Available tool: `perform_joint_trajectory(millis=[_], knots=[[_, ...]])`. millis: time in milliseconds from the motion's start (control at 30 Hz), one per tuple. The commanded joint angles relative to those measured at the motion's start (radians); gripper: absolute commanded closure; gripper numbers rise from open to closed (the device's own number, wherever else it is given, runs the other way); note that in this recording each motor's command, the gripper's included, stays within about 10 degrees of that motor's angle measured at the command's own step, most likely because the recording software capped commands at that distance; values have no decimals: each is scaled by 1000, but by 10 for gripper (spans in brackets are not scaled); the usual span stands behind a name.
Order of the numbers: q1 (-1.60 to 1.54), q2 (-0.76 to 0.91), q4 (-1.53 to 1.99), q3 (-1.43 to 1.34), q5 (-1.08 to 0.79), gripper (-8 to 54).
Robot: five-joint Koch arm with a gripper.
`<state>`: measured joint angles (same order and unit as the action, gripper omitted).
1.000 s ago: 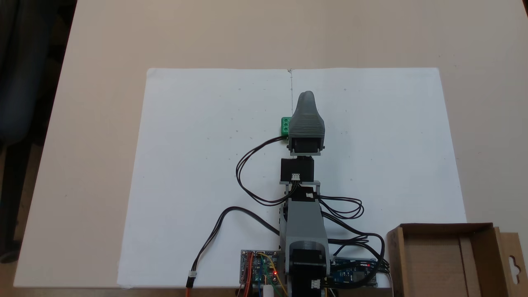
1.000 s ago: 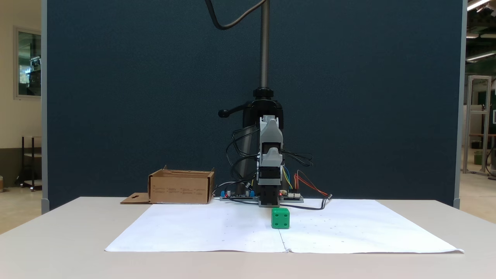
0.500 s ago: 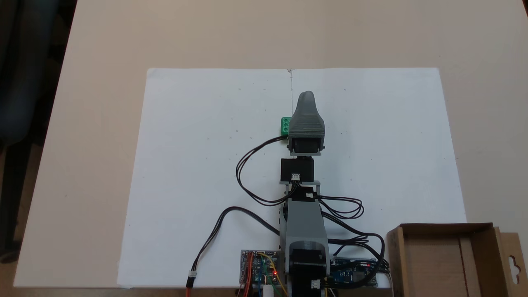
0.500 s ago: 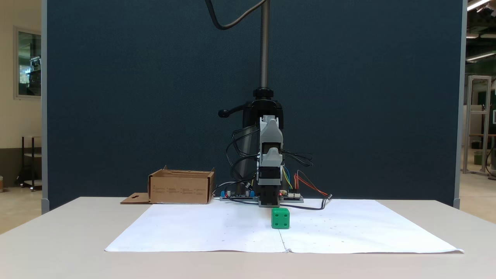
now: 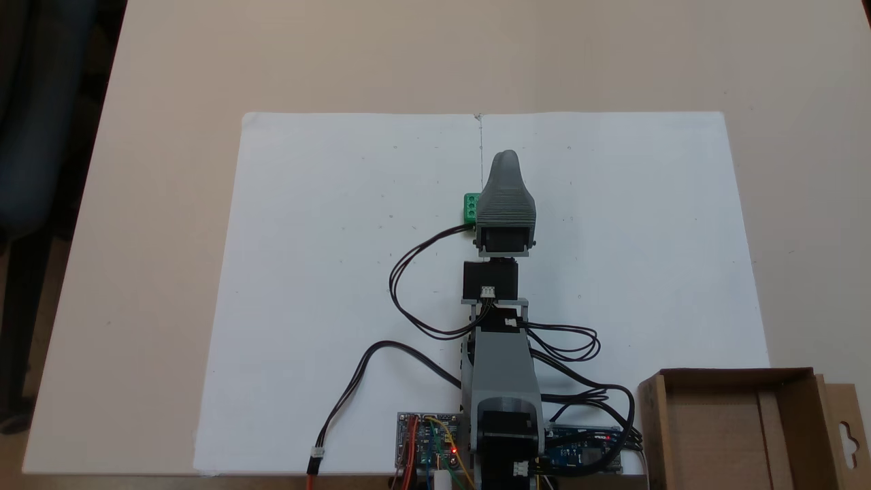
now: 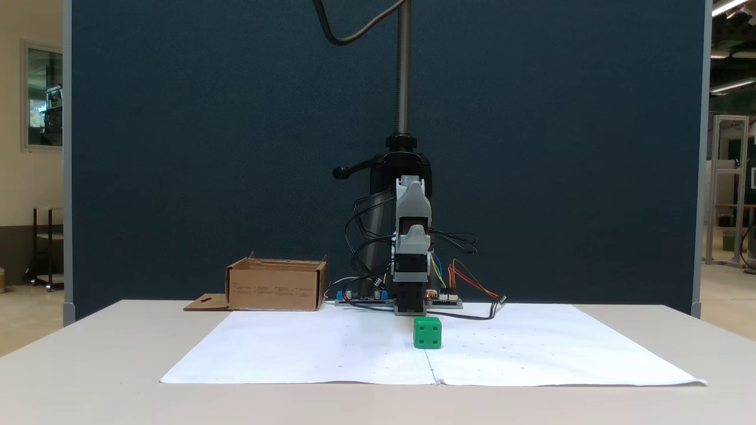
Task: Grasp a green dice and put it in the bin.
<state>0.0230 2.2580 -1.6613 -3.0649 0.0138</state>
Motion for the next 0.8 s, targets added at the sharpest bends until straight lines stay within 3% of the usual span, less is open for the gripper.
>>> perform_joint_trajectory(millis=[0,633,767], knots=[[18,110,-18,-67,48,12],[91,110,143,-64,-14,18],[91,110,327,-14,-17,25]])
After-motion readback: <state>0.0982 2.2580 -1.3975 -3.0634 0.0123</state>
